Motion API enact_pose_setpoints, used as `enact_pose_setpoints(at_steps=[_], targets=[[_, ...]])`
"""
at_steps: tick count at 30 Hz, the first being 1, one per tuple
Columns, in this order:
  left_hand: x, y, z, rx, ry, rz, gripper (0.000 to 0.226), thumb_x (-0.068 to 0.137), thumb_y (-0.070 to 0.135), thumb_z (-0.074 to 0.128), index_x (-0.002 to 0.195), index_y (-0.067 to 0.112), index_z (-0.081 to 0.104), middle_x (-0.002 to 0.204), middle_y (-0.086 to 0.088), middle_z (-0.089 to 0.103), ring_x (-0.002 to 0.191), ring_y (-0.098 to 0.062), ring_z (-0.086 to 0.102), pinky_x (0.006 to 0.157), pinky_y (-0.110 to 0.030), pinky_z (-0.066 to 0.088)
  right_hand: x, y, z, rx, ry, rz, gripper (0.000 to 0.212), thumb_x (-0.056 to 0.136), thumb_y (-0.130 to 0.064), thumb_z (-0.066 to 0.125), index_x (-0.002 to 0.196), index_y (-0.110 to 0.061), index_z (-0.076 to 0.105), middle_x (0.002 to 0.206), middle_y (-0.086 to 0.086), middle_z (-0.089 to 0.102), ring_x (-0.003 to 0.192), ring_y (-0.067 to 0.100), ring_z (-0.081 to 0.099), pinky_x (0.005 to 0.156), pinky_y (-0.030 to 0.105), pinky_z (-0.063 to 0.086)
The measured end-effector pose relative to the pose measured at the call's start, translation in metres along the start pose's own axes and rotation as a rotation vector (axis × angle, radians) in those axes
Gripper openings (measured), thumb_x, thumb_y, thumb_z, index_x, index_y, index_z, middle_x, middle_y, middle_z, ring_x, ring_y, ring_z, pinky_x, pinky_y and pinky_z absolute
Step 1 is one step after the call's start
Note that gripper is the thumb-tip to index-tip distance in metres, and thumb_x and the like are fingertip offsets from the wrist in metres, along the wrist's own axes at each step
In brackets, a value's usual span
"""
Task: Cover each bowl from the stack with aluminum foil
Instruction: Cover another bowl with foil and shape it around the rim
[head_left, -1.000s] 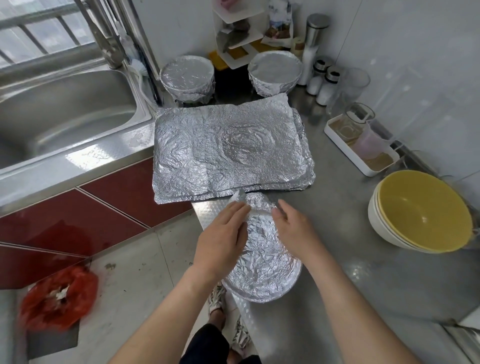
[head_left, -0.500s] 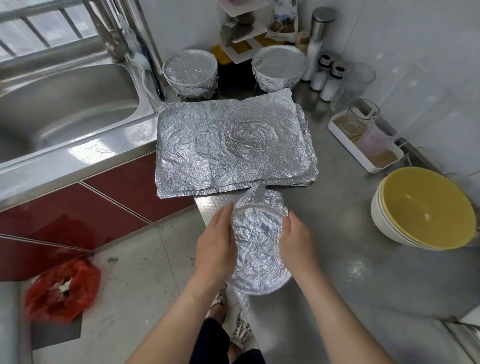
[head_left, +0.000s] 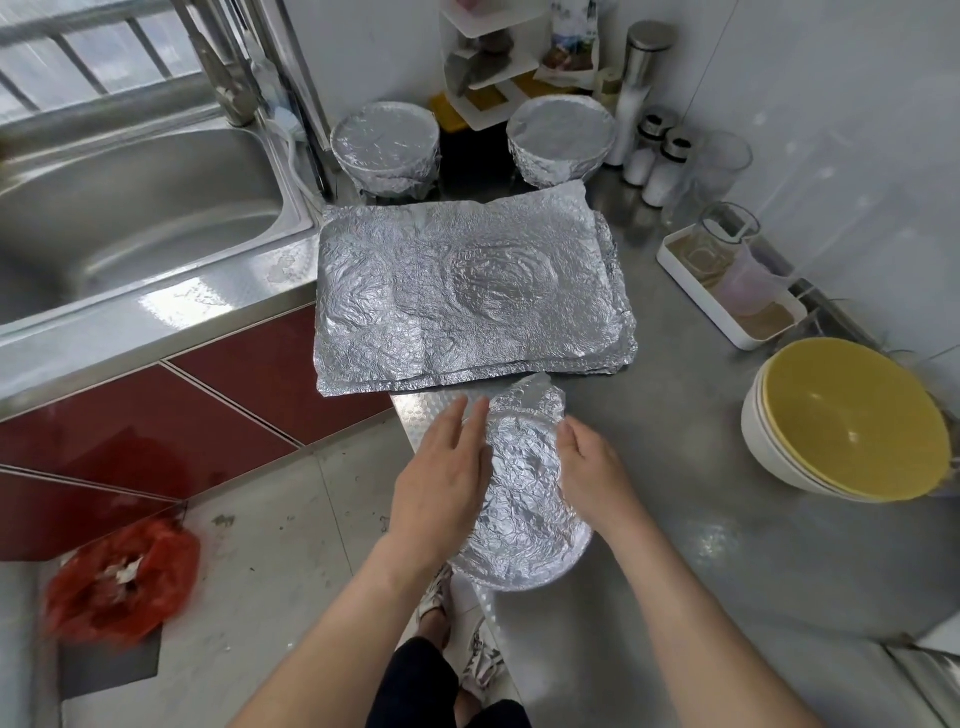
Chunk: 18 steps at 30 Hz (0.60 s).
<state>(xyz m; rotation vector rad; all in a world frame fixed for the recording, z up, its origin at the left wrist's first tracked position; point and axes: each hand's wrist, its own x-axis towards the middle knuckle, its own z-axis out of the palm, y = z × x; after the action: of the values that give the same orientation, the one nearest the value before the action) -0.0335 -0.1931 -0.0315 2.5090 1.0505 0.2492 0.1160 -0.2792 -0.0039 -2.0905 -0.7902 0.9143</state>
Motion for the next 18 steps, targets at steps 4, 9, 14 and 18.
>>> enact_pose_setpoints(at_steps=[4, 9, 14, 18], targets=[[-0.001, 0.0, -0.001, 0.002, -0.013, 0.0, 0.054, 0.105, 0.034, 0.036, 0.155, 0.021, 0.022, 0.157, -0.008, 0.031, 0.141, -0.026, 0.035, 0.105, -0.039, 0.043, 0.001, 0.003, 0.0, -0.021, -0.008, -0.017, 0.039, 0.105, -0.024, 0.033, 0.065, -0.023, 0.036, 0.06, -0.006, 0.039, 0.055, 0.008, 0.034, 0.053, 0.026, 0.026], [0.001, -0.001, -0.002, 0.008, -0.03, 0.024, 0.054, 0.105, 0.034, 0.038, 0.155, 0.02, 0.024, 0.156, -0.009, 0.032, 0.14, -0.028, 0.036, 0.106, -0.04, 0.042, -0.001, 0.009, 0.005, 0.011, 0.035, -0.036, 0.04, 0.104, -0.021, 0.034, 0.064, -0.023, 0.037, 0.059, -0.007, 0.039, 0.054, 0.009, 0.033, 0.053, 0.028, 0.026], [0.008, -0.003, -0.008, -0.029, -0.062, 0.083, 0.054, 0.103, 0.035, 0.042, 0.154, 0.025, 0.025, 0.158, -0.003, 0.031, 0.141, -0.024, 0.036, 0.101, -0.043, 0.048, -0.005, 0.009, 0.007, 0.04, 0.038, 0.07, 0.042, 0.102, -0.032, 0.039, 0.142, -0.018, 0.039, 0.125, -0.004, 0.05, 0.112, 0.014, 0.051, 0.095, 0.029, 0.038], [0.019, 0.005, -0.011, 0.008, -0.061, 0.108, 0.052, 0.102, 0.036, 0.046, 0.151, 0.025, 0.033, 0.156, -0.003, 0.036, 0.135, -0.025, 0.045, 0.09, -0.044, 0.055, -0.003, 0.011, 0.002, -0.106, 0.116, 0.013, 0.065, 0.102, -0.036, 0.036, 0.154, -0.022, 0.0, 0.162, 0.003, 0.003, 0.148, 0.019, 0.012, 0.12, 0.034, 0.013]])
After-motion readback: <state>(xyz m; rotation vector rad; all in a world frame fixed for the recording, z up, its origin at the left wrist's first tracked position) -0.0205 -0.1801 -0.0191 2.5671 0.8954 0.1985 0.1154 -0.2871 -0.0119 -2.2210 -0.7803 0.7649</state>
